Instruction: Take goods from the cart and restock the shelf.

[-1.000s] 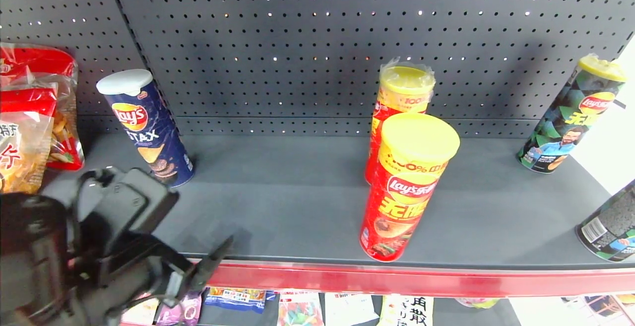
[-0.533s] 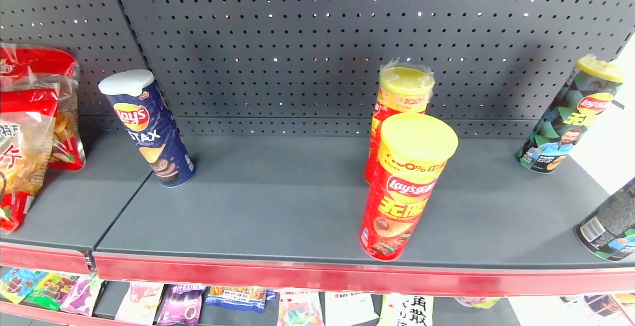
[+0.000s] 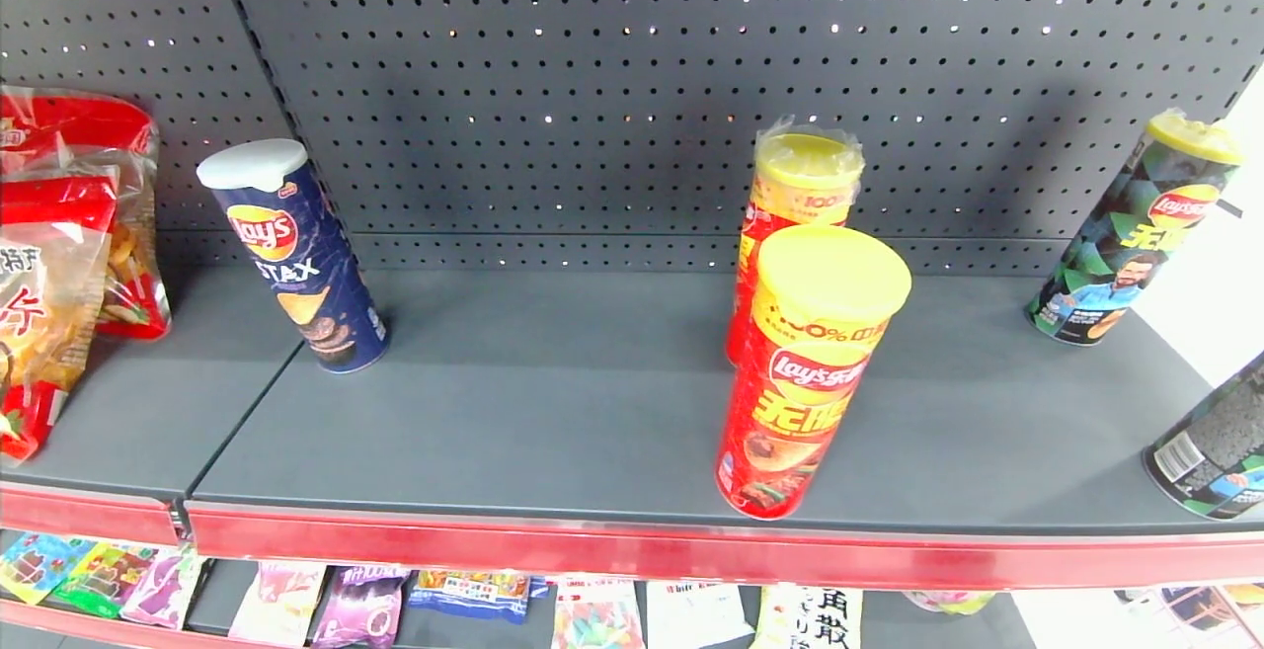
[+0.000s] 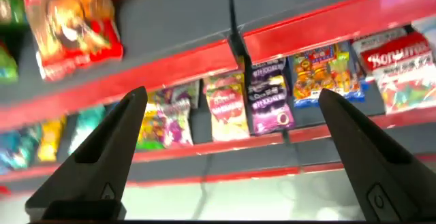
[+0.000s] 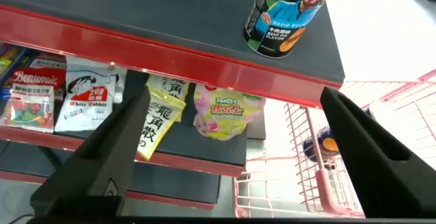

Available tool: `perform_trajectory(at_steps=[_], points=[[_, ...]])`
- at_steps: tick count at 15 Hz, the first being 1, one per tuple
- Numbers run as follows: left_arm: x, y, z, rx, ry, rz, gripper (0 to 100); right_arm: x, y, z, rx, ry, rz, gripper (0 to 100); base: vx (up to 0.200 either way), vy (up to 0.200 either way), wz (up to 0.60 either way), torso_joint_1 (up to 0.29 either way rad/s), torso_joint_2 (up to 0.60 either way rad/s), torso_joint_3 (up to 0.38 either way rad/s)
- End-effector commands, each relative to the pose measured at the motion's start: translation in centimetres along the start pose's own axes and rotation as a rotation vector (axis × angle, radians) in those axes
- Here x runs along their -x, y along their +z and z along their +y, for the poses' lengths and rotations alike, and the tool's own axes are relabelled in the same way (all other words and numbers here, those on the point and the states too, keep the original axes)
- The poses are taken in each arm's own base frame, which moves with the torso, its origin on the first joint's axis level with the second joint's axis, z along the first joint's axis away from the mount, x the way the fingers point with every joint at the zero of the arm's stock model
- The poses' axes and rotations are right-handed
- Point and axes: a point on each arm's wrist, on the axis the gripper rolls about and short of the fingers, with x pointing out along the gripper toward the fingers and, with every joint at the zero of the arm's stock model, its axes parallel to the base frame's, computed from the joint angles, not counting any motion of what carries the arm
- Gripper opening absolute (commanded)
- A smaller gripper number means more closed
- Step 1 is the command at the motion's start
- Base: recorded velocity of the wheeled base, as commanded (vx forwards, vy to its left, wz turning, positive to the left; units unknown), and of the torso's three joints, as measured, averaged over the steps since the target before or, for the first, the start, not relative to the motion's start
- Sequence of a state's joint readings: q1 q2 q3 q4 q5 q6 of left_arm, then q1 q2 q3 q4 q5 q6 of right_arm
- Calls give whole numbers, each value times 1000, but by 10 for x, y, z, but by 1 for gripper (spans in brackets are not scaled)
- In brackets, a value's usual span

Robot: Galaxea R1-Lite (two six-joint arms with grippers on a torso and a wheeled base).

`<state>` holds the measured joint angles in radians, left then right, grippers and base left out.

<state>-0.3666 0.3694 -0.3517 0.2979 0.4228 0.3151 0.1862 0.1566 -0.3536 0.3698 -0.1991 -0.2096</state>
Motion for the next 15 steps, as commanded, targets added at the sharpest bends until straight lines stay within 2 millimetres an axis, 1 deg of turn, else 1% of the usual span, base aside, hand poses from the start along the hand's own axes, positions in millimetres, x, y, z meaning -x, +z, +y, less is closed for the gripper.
perform_trajectory(at_steps=[1,4,8,11,13,15], points=[[0,0,0,-8,-5,-13,100,-2,1,0,6,4,17,100,0,0,0,0,0,0],[0,4,1,0,5,-48,100,-3,-1,1,13,9,23,100,0,0,0,0,0,0],[2,3,2,8,12,-63,100,-4,-2,0,42,31,23,100,-200,0,0,7,6,-1],[4,2,2,10,16,-73,100,-3,-4,0,104,27,22,100,-200,0,0,-9,-2,2],[4,2,2,9,17,-75,100,-3,-3,0,105,28,27,100,-200,0,0,0,5,0],[6,1,3,-1,21,-92,100,-3,-3,0,105,14,29,100,0,0,0,0,0,0]])
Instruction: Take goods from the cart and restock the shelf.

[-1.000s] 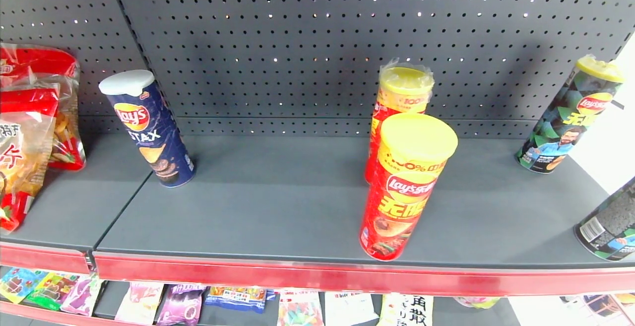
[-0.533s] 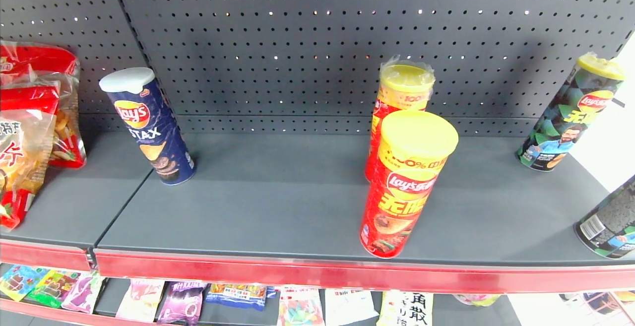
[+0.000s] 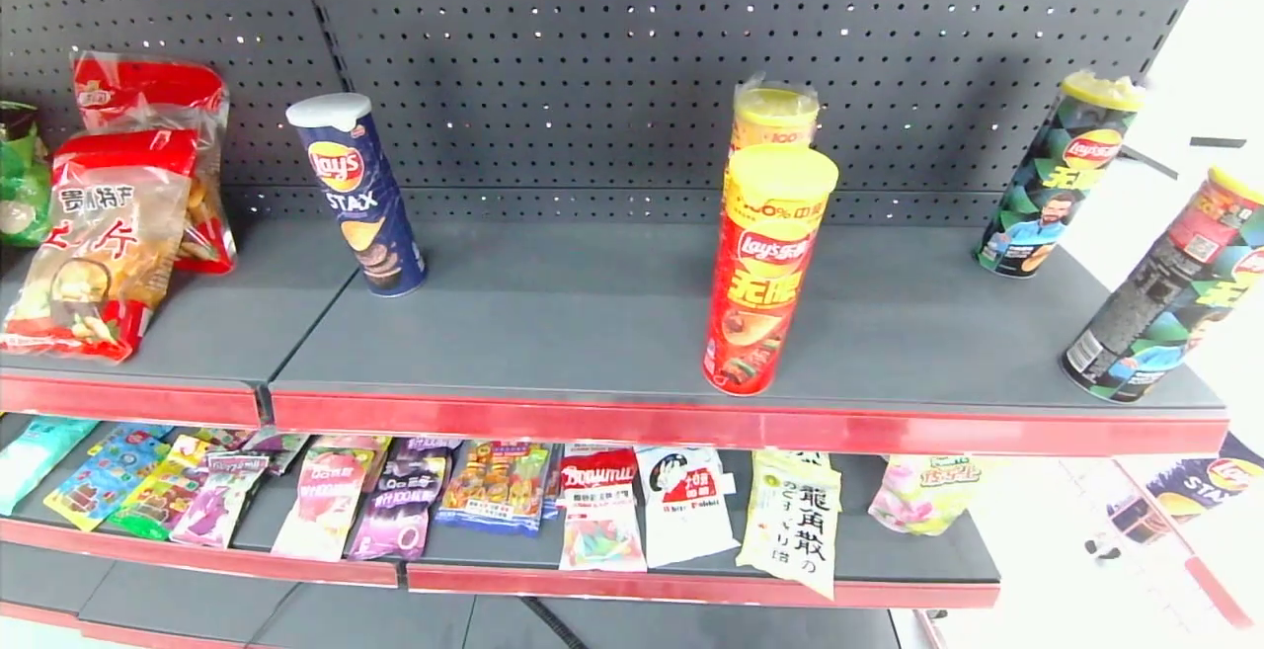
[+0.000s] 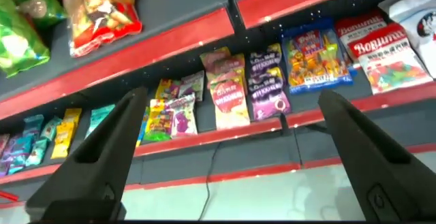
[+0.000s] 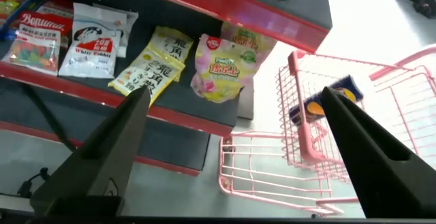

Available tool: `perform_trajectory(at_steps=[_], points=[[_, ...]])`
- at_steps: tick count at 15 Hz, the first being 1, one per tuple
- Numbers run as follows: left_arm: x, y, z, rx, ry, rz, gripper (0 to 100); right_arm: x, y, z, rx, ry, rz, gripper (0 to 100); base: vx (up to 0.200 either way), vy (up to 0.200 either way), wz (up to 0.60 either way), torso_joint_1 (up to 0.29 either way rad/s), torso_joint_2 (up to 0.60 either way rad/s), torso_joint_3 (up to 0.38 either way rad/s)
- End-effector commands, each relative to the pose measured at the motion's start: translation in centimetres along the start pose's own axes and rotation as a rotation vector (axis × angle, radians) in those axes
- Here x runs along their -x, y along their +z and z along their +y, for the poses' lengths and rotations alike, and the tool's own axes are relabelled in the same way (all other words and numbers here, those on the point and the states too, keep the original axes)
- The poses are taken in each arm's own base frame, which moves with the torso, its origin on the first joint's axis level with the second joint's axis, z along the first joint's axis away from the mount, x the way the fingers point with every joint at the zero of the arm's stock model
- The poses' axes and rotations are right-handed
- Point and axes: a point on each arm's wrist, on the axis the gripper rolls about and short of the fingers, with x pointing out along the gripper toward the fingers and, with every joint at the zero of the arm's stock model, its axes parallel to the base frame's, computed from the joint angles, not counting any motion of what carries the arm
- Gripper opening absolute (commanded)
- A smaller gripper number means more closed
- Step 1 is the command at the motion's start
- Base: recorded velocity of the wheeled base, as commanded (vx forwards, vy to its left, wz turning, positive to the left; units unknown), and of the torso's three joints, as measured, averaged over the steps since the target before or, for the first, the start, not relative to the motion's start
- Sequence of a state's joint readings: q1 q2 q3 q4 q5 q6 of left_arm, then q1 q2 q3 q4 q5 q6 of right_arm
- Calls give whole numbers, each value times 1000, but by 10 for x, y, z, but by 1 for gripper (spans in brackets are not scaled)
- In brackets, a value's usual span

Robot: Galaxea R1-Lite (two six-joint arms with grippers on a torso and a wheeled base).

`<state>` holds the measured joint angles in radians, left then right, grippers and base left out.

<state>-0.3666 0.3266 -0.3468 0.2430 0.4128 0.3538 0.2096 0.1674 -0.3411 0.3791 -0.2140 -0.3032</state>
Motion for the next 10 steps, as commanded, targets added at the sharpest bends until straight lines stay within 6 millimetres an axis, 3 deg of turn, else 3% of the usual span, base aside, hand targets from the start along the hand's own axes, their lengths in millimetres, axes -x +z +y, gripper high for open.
perform_trajectory(at_steps=[1,3,10], points=[[2,-1,1,-18,6,-16,100,-1,0,0,1,-12,9,100,0,0,0,0,0,0],[3,-1,1,-21,10,-21,100,-1,-1,0,3,-15,14,100,0,0,0,0,0,0],[3,-1,1,-22,11,-23,100,-2,-3,1,21,-15,22,100,0,-200,0,7,3,4]])
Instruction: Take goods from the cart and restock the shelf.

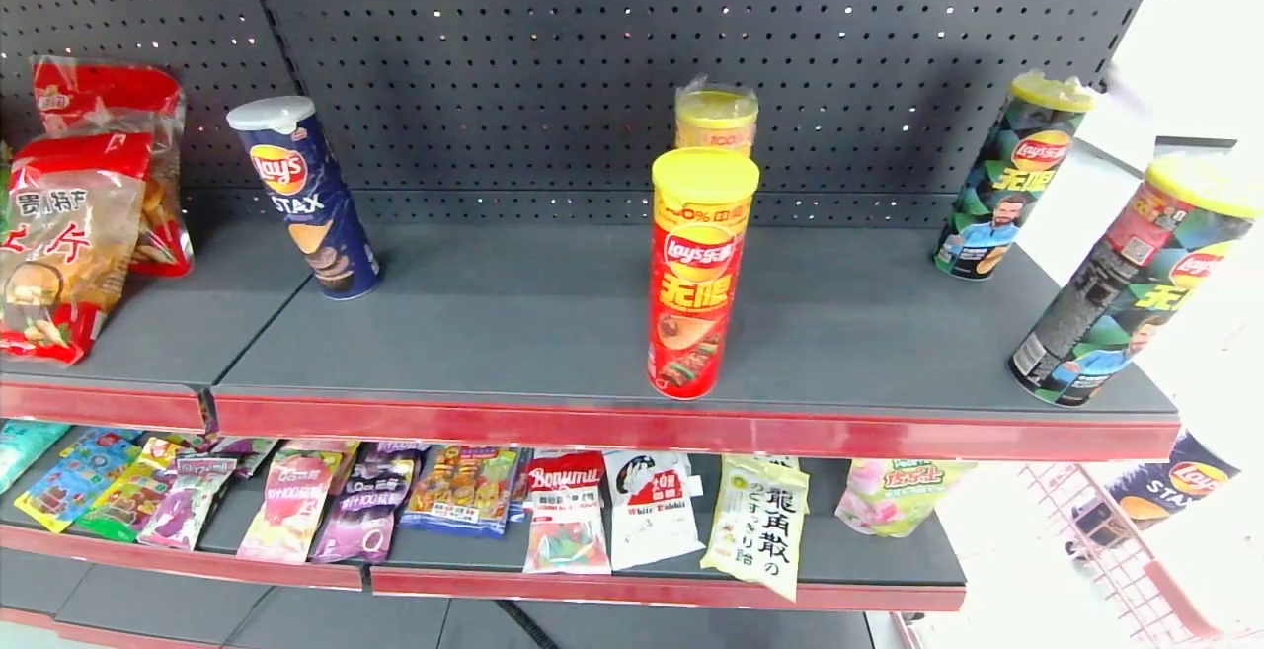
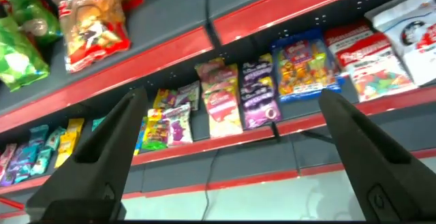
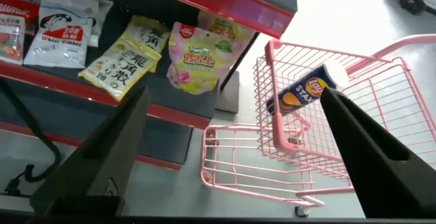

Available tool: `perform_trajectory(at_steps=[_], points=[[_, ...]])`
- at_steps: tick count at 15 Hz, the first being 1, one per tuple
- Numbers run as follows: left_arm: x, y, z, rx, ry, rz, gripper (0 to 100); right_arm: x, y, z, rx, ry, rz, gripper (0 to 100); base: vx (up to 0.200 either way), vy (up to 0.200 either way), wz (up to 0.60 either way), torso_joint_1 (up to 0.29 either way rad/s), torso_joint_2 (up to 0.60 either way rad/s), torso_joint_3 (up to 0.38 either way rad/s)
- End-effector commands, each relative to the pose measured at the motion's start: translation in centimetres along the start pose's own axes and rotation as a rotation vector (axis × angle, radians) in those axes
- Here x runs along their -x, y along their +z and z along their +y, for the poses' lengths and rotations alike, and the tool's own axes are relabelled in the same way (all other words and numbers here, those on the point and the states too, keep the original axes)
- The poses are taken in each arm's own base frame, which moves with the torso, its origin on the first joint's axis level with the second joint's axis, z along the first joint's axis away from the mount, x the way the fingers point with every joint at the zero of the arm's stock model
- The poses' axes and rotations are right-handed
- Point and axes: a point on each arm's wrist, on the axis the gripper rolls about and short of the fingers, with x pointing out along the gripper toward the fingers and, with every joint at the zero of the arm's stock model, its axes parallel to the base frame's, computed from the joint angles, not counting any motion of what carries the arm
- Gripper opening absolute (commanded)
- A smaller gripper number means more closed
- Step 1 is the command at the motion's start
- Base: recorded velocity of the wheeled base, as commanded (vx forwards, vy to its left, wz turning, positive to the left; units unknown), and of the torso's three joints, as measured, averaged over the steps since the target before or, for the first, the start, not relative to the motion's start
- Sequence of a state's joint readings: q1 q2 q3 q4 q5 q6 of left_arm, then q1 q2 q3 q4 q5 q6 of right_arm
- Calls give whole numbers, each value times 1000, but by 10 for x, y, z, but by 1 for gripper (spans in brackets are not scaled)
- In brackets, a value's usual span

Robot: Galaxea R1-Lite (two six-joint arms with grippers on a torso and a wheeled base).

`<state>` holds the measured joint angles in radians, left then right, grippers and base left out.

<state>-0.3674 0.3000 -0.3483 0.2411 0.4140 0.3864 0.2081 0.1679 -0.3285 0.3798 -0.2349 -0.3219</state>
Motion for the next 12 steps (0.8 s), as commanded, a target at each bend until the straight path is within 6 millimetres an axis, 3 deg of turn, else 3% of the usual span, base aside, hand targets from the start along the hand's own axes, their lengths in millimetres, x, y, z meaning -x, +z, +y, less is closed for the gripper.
perform_trajectory(at_steps=[1,11,12], points=[[0,0,0,2,1,0,100,-1,0,0,0,2,4,100,0,-200,0,2,12,7],[0,0,0,-4,-1,5,100,-1,-3,1,1,4,8,100,0,-200,0,0,2,0],[0,-1,0,-17,0,3,100,-1,-3,1,1,3,7,100,0,0,0,0,0,0]])
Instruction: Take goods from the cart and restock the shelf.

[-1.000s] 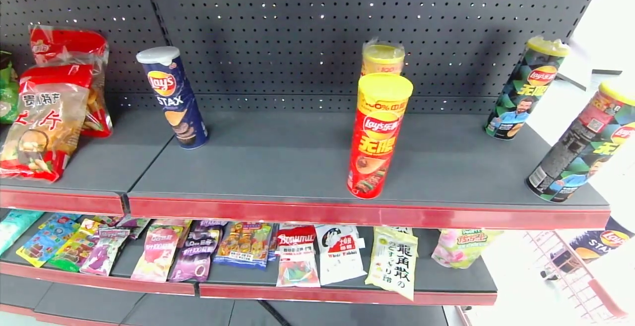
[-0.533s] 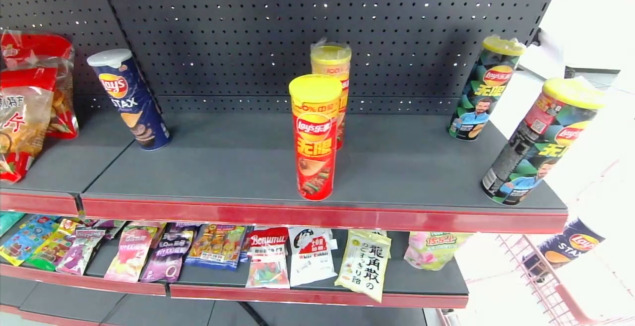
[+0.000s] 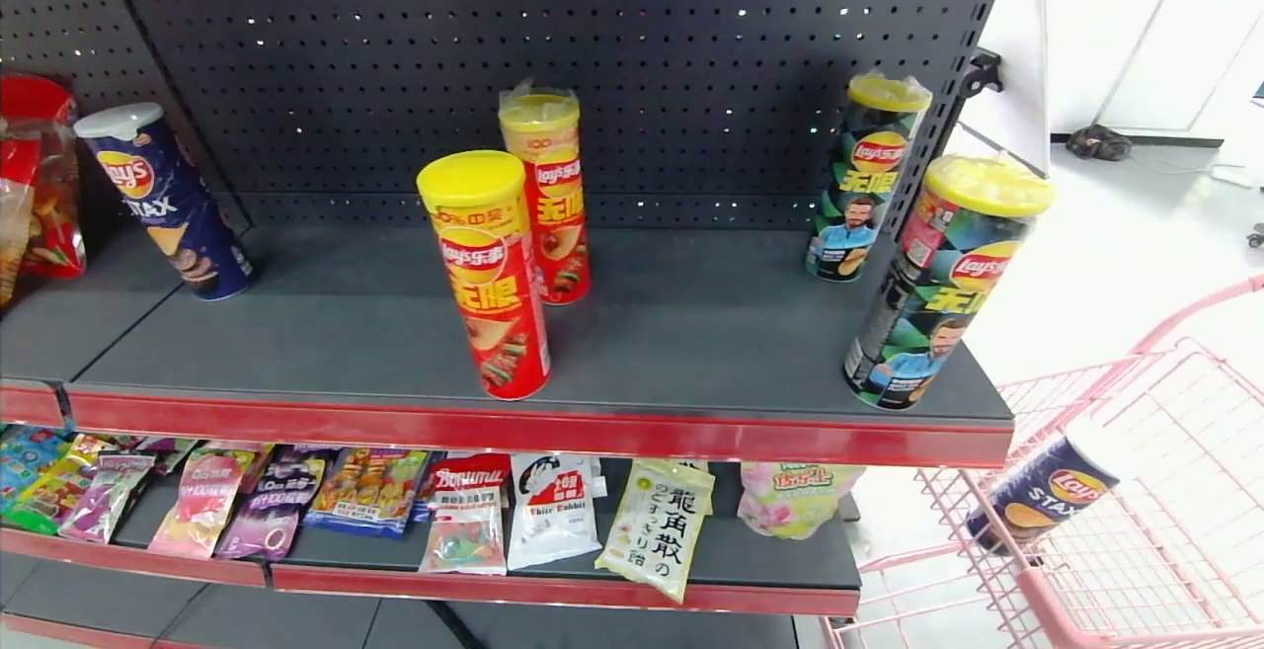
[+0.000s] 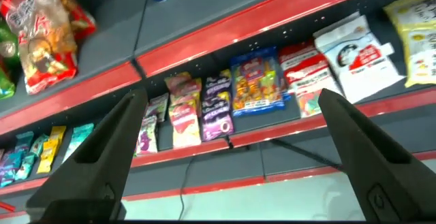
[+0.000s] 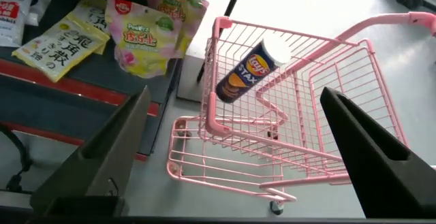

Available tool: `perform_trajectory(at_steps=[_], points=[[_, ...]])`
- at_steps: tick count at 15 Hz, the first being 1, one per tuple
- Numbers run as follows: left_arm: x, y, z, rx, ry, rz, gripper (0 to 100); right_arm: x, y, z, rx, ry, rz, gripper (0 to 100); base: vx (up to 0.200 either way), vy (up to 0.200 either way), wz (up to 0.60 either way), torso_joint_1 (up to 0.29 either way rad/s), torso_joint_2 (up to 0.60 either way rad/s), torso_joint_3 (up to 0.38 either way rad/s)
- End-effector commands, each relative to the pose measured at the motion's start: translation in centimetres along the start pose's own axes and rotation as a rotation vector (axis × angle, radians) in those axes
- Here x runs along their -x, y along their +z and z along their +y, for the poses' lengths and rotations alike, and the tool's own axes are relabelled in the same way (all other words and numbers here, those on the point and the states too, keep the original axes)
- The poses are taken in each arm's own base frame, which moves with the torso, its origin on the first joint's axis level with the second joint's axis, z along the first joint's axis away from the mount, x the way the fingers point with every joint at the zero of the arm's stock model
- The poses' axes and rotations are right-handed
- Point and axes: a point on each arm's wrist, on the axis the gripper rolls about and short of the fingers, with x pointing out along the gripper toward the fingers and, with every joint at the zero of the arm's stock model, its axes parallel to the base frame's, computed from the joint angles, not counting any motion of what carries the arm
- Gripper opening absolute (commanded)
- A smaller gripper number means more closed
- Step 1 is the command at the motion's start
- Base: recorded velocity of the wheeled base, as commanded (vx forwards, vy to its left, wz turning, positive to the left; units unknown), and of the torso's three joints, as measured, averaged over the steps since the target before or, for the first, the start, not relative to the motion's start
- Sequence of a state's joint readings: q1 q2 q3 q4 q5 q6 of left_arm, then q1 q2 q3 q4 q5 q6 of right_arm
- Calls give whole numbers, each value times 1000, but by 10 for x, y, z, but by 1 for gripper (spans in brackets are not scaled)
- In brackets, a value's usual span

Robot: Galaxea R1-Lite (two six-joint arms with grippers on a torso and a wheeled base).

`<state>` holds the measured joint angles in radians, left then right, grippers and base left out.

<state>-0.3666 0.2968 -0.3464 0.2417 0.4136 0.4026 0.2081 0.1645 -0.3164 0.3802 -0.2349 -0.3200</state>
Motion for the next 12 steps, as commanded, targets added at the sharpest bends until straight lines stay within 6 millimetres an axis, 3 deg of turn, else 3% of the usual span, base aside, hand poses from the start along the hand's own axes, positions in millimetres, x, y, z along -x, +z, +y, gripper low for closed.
perform_trajectory(at_steps=[1,9,12], points=[[0,0,0,-20,-2,2,100,0,-1,0,1,1,0,100,0,0,0,0,0,0],[0,0,0,-27,-2,-1,100,0,-2,1,0,2,4,100,0,0,-600,1,4,4],[0,0,0,-26,-2,-3,100,-1,-3,1,0,-1,5,100,0,0,0,0,0,0]])
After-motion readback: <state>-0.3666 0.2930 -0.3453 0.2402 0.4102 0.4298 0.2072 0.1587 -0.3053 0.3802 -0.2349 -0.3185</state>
